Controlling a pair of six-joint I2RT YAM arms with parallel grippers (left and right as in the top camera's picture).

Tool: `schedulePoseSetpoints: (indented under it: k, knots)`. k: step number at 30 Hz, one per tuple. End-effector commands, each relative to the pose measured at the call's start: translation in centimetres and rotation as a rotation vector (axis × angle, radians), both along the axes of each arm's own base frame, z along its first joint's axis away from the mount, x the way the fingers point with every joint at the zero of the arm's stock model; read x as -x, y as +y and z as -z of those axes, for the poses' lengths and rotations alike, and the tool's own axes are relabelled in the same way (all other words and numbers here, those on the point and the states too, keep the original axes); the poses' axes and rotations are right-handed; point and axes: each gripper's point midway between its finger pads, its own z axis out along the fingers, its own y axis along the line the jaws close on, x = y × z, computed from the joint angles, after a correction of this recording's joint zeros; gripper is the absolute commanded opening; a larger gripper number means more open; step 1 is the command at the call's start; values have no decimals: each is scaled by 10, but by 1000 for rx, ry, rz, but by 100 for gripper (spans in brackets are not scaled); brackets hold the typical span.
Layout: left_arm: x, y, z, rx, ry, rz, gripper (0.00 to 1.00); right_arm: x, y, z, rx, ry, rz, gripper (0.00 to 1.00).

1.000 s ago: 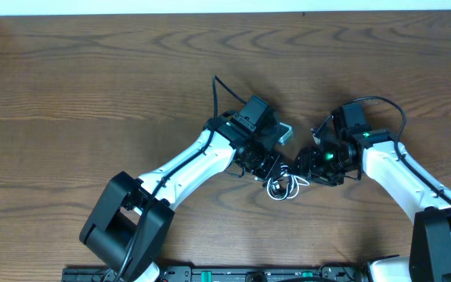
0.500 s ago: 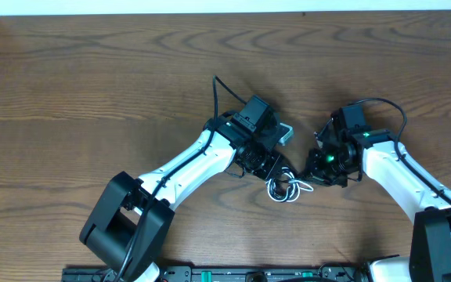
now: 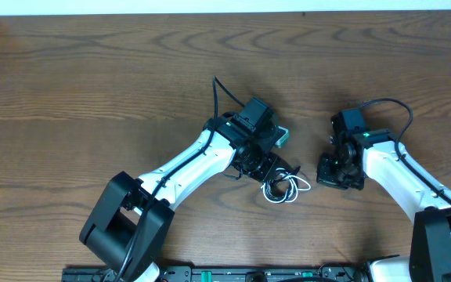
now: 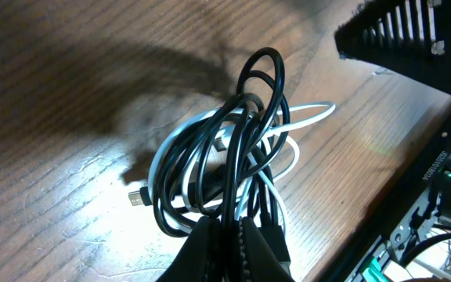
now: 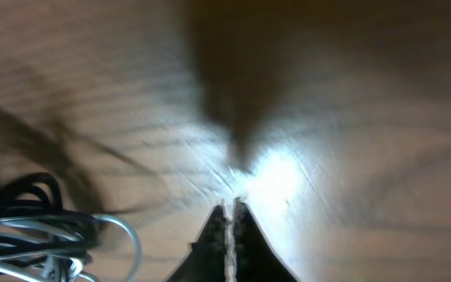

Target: Untangle cables

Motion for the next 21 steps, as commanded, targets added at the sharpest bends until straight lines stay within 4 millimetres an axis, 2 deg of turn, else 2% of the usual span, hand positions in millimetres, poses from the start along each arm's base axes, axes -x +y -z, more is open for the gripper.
schedulePoseSetpoints:
  k: [1,3,5,12,16,21]
  knots:
    - [1,3,4,-21,-4,3,8,2,27,-5,-158,-27,-206,25]
    - [1,3,4,-21,-4,3,8,6,46,-12,-275,-53,-341,45]
    - [0,3,4,-23,-5,2,8,11,51,-14,-317,-61,-420,55]
    - [-1,4,4,-29,-10,0,8,21,50,-15,-325,-45,-500,64]
    - [-1,4,4,-29,-10,0,8,23,65,-23,-426,-71,-552,65]
    - [-1,4,4,-29,-10,0,8,19,65,-23,-423,-90,-555,67]
